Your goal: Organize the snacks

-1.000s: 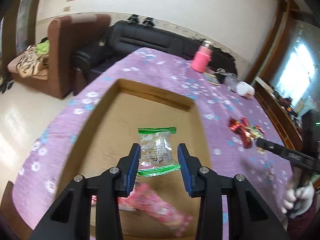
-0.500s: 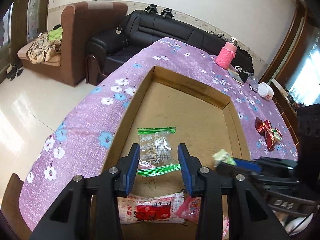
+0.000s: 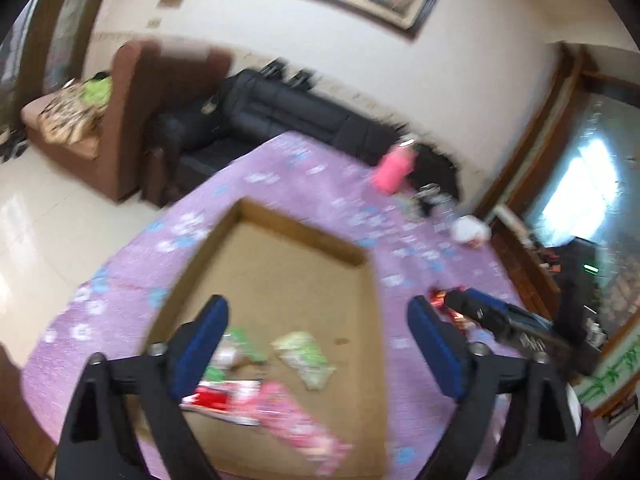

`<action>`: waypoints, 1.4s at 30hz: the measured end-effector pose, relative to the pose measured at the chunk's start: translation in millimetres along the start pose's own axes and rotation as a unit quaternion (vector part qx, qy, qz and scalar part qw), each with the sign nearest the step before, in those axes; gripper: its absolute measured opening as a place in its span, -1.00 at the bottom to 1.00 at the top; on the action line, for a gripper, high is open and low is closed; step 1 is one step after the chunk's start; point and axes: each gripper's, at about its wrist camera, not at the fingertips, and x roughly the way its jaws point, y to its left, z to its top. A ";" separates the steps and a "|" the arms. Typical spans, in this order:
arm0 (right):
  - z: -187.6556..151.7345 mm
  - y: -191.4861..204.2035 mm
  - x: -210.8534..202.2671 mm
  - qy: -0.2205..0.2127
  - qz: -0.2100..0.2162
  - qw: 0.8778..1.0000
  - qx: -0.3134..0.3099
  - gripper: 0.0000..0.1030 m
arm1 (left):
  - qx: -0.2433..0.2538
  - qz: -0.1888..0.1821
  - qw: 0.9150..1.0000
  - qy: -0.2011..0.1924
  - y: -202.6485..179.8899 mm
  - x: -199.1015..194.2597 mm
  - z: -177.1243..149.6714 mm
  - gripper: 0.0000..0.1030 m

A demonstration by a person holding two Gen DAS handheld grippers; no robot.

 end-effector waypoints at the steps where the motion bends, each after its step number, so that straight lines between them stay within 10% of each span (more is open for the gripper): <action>1: 4.3 -17.6 1.5 0.009 -0.027 1.000 0.009 0.90 | 0.001 -0.020 1.000 -0.003 -9.0 -1.7 -3.1 0.81; 5: 16.4 -81.0 26.0 0.056 -0.063 0.995 0.057 0.62 | 0.003 -0.082 0.997 0.009 -42.1 5.8 -19.1 0.81; 13: 16.7 -113.7 112.4 0.127 -0.073 0.985 0.086 -0.28 | 0.012 -0.059 0.997 0.043 -57.9 27.1 -31.5 0.81; 17: 5.9 -102.4 124.3 0.158 -0.006 0.984 0.080 -0.54 | 0.014 -0.046 0.998 0.050 -57.4 29.6 -35.1 0.81; 23: -37.2 -74.6 68.1 0.207 0.146 0.966 0.045 -0.54 | 0.026 -0.051 0.997 0.058 -65.7 37.7 -38.0 0.81; 25: -39.8 -90.5 30.2 0.156 0.137 0.976 0.068 -0.52 | 0.033 -0.056 0.996 0.064 -70.8 41.3 -40.6 0.81; 29: -47.4 -126.7 -20.5 0.083 0.065 0.989 0.105 0.38 | 0.056 -0.067 0.993 0.085 -88.5 52.3 -50.1 0.81; 42: -71.1 -112.5 35.0 0.130 -0.006 0.980 0.149 0.39 | 0.196 -0.030 0.968 0.156 -156.0 112.9 -93.1 0.81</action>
